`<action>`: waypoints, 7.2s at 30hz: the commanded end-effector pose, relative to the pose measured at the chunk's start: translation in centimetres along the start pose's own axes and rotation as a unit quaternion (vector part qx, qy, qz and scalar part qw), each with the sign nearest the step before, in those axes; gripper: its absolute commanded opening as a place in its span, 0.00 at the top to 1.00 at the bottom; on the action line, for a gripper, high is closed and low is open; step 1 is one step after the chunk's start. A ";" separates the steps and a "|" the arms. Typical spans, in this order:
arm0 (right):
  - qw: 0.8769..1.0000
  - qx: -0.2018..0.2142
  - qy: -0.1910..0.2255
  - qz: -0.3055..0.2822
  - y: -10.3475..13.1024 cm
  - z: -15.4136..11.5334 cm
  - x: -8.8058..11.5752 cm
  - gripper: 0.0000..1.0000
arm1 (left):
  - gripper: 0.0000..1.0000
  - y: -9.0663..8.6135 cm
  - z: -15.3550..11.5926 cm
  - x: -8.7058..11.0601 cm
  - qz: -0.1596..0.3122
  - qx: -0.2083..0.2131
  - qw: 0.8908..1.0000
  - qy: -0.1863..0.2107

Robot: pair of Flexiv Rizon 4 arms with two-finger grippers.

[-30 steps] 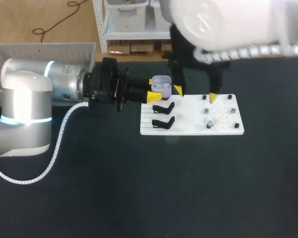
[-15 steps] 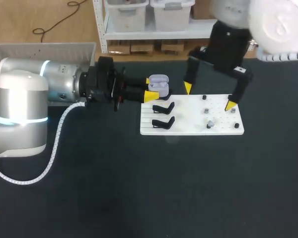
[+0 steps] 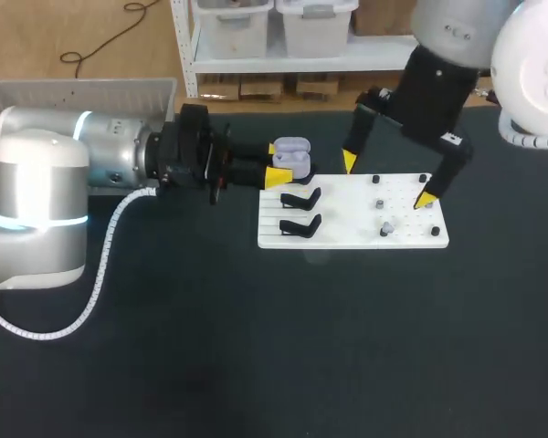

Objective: Pick up each earbud case from the left stands, insert the matching earbuds, close the lid, and place the case in the box.

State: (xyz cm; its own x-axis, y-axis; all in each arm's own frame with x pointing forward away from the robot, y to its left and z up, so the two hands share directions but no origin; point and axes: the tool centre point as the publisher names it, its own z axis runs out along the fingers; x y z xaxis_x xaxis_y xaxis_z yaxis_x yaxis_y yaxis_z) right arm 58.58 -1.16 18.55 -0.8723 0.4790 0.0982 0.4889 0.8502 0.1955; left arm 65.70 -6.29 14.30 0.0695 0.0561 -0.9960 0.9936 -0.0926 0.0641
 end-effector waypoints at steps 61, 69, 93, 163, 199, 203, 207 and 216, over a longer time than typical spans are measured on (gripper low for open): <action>0.968 0.057 -0.120 -0.214 -3.7 10.9 -7.1 0.51 | 1.00 -0.1 0.0 0.0 0.001 -0.002 1.000 0.000; 0.969 0.060 -0.101 -0.216 -2.8 13.1 -7.8 0.55 | 1.00 -0.1 0.0 0.0 0.001 -0.002 1.000 0.000; 0.979 0.064 -0.091 -0.173 -4.2 15.2 -8.9 0.65 | 1.00 -0.1 0.0 0.0 0.001 -0.002 1.000 0.000; 0.958 0.103 -0.103 -0.248 0.0 -0.8 -3.7 1.00 | 1.00 -0.1 0.0 0.0 0.001 -0.002 1.000 0.000; 0.886 0.104 -0.070 -0.445 8.8 -2.8 0.4 1.00 | 1.00 -0.1 0.0 0.0 0.001 -0.002 1.000 0.000; 0.868 0.079 -0.056 -0.487 9.8 -2.5 0.7 1.00 | 1.00 -0.1 0.0 0.0 0.001 -0.002 1.000 0.000; 0.856 0.073 -0.040 -0.511 10.3 -2.2 0.8 1.00 | 1.00 -0.1 0.0 0.0 0.001 -0.002 1.000 0.000; 0.847 0.073 -0.007 -0.526 11.0 -1.0 1.0 1.00 | 1.00 -0.1 0.0 0.0 0.001 -0.002 1.000 0.000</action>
State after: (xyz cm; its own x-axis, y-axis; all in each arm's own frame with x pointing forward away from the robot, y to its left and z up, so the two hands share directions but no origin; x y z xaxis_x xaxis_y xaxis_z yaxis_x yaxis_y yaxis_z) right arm 62.39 7.79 21.97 -0.8270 -0.5548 -0.0908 -0.5600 0.8273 0.0455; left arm 65.70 -6.29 14.31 0.0695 0.0561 -0.9960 0.9936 -0.0926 0.0641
